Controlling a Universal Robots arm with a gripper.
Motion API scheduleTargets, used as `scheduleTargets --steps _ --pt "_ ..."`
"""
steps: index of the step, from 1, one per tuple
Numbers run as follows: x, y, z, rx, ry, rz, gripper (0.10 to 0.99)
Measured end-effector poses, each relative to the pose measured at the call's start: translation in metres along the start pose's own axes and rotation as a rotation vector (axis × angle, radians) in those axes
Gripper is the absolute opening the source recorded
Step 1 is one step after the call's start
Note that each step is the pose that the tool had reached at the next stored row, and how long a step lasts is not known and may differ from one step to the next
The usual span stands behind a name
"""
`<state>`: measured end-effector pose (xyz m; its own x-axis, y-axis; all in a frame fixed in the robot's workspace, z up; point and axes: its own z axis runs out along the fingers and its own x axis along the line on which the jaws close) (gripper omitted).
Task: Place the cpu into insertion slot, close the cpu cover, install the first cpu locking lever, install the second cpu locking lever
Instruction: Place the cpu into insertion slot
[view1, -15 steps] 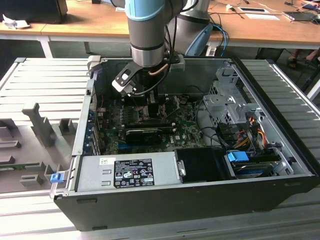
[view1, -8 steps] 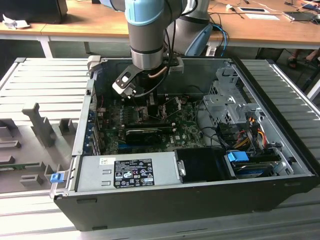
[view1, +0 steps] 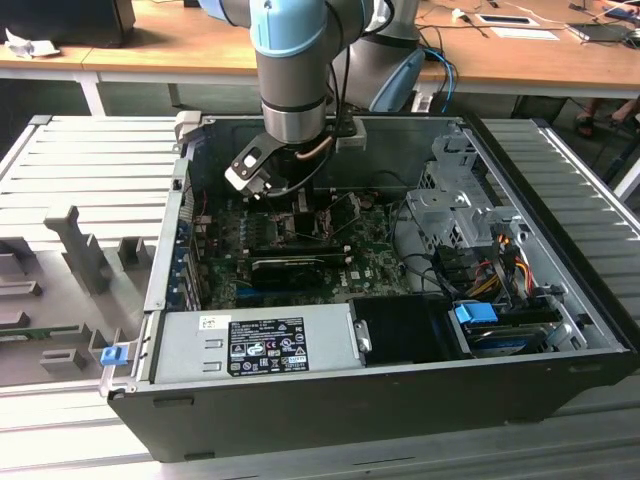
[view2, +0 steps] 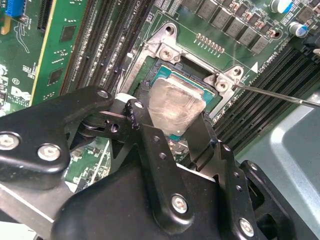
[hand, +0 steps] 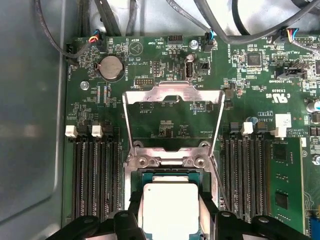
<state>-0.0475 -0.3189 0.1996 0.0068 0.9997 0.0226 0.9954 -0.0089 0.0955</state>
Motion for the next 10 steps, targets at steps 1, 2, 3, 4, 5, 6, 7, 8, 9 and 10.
scheduleTargets --steps 1,2,3,4,5,6,7,8,9,10 --pt "0.0000 0.0000 0.0000 0.000 0.0001 0.000 0.533" --pt "0.0000 0.0000 0.0001 0.000 0.0001 0.000 0.533" --pt "0.0001 0.0000 0.0003 0.000 0.0006 0.000 0.545" --pt "0.0000 0.0000 0.0002 0.000 0.0006 0.000 0.545" --pt "0.0000 0.0000 0.0001 0.000 0.0008 0.000 0.608" --pt "0.0000 0.0000 -0.0002 0.000 0.0011 0.000 0.608" --pt "0.0000 0.0001 -0.0010 0.000 0.0012 0.000 0.608" --pt "0.0001 0.0002 -0.0021 0.000 0.0013 0.000 0.608" --pt "0.0001 0.0005 -0.0050 0.000 0.0014 0.000 0.608" --pt "0.0002 0.0007 -0.0077 0.000 0.0014 0.000 0.596"
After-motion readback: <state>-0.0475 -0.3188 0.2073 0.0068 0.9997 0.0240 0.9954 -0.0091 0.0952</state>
